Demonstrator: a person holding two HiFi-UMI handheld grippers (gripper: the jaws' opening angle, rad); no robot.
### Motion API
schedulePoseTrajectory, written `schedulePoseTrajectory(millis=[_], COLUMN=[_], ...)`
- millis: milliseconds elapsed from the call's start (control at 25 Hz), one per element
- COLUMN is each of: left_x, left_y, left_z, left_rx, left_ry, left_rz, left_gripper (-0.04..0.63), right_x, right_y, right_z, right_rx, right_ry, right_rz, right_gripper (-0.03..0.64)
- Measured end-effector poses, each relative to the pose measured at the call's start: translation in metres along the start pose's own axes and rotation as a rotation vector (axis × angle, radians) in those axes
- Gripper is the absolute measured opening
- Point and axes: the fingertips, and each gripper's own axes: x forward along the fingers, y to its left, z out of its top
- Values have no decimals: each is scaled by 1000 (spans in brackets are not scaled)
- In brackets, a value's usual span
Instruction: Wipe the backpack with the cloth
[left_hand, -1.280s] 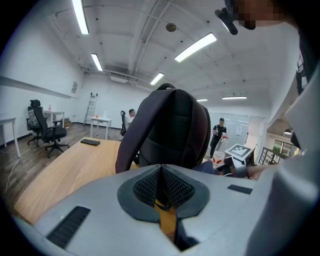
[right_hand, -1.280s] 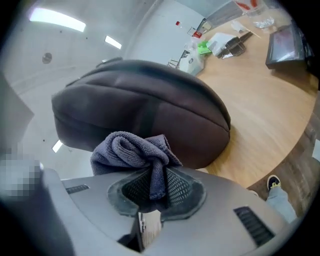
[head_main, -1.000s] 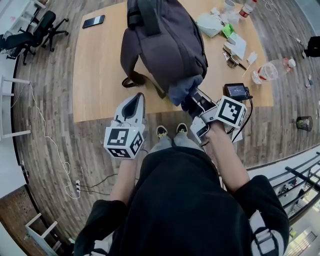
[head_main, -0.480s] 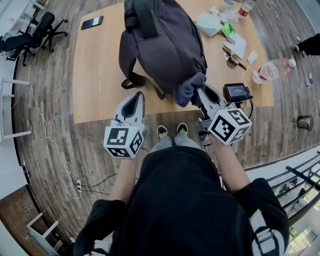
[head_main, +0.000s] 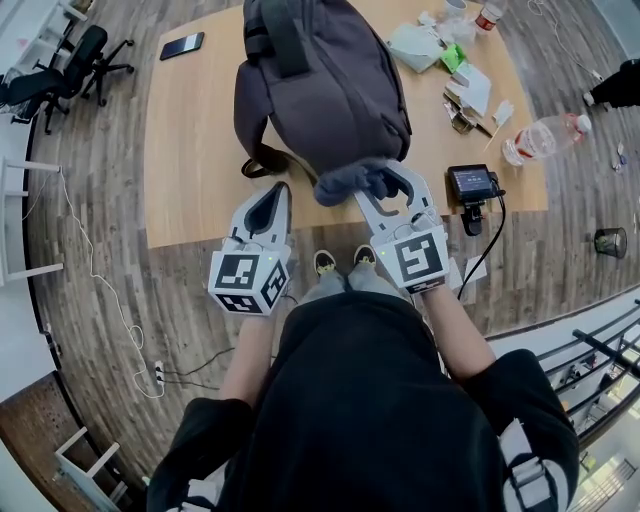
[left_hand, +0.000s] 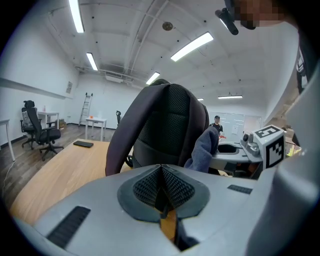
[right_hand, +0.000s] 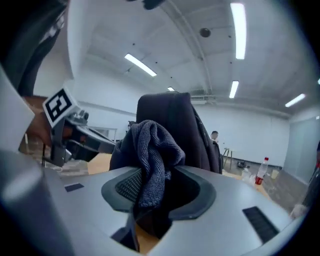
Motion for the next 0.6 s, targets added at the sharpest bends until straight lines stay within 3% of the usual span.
schedulePoseTrajectory(millis=[80, 200, 440, 600], left_x=[-1, -5, -16, -22], left_y=[-1, 0, 8, 15], left_z=[-1, -2, -3, 1], left_rx=[0, -2, -9, -11], left_ry=[1, 0, -11, -27], left_rz=[-2, -1, 13, 29], left_gripper=[17, 17, 17, 17], right_x=[2, 2, -19, -21], right_y=[0, -1, -24, -25], right_z=[-1, -4, 2, 31], right_rx=[-62, -144, -209, -280], right_ry=[14, 46, 68, 50], right_rz=[-50, -105, -202, -199], right_gripper=[145, 70, 61, 60])
